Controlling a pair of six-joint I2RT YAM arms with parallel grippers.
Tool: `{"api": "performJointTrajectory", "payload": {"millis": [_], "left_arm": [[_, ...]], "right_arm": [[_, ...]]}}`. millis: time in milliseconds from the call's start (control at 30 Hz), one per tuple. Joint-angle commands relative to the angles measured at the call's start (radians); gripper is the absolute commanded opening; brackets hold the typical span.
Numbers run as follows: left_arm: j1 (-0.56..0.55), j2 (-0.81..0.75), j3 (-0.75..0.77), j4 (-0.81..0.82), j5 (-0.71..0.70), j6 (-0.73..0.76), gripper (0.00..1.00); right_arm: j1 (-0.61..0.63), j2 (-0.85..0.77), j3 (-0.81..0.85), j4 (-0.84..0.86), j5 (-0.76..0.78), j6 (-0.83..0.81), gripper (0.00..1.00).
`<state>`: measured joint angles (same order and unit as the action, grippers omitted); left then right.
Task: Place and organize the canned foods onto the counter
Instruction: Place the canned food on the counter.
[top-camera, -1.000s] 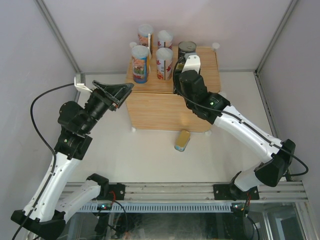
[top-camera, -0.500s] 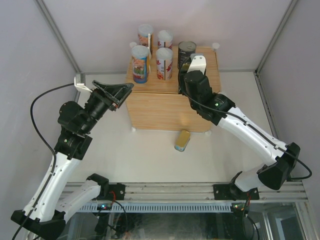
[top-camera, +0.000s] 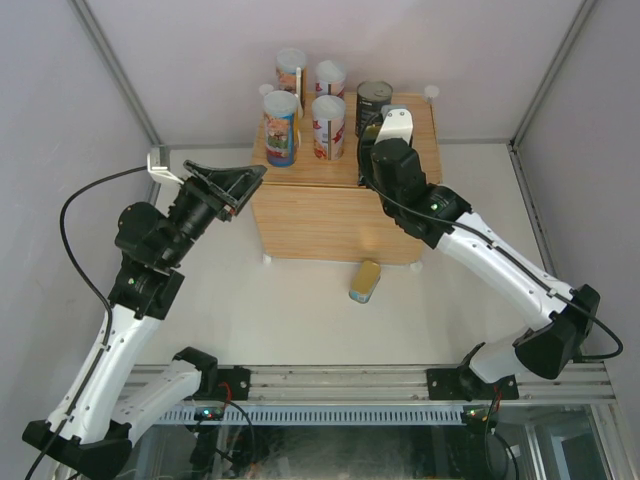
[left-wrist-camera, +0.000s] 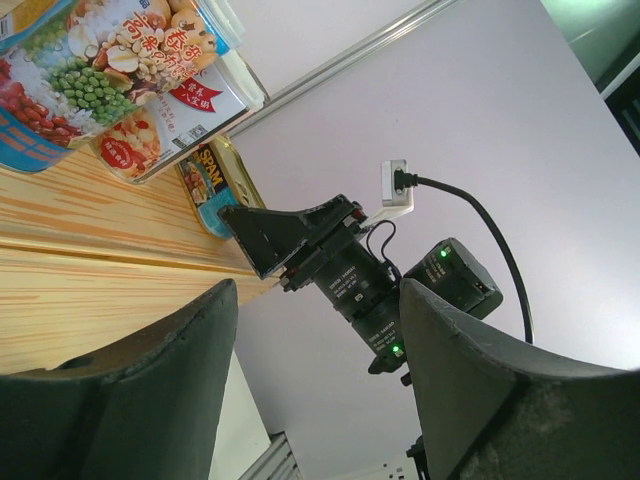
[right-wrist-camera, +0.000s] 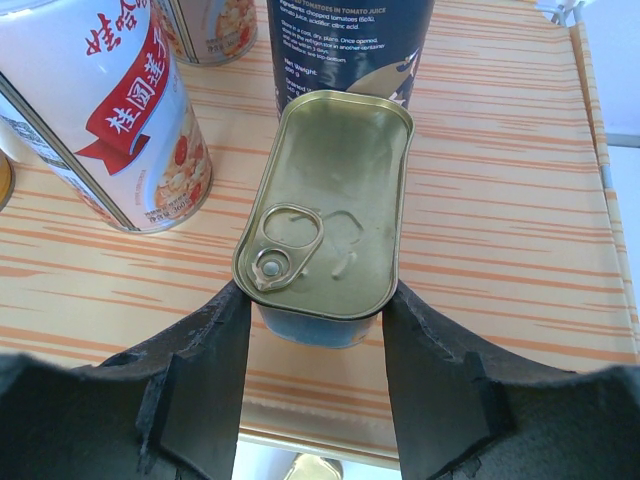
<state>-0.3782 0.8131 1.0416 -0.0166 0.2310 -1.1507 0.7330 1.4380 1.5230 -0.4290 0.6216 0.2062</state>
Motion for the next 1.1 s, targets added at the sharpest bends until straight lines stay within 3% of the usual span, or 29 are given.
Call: {"api": "performJointTrajectory", "payload": {"millis": [0,1067], "left_arm": [[0.013,-0.007,-0.027,0.055,0.003,-0.007,0.70],[0.030,0.013,-0.017,0.053,0.011,-0.007,0.70]], "right_arm": [[0.019,0.005,0.028,0.051,-0.006,-0.022,0.28],[-0.051,0.078,0.053,0.052,0.001,-0.021,0.29]]}}
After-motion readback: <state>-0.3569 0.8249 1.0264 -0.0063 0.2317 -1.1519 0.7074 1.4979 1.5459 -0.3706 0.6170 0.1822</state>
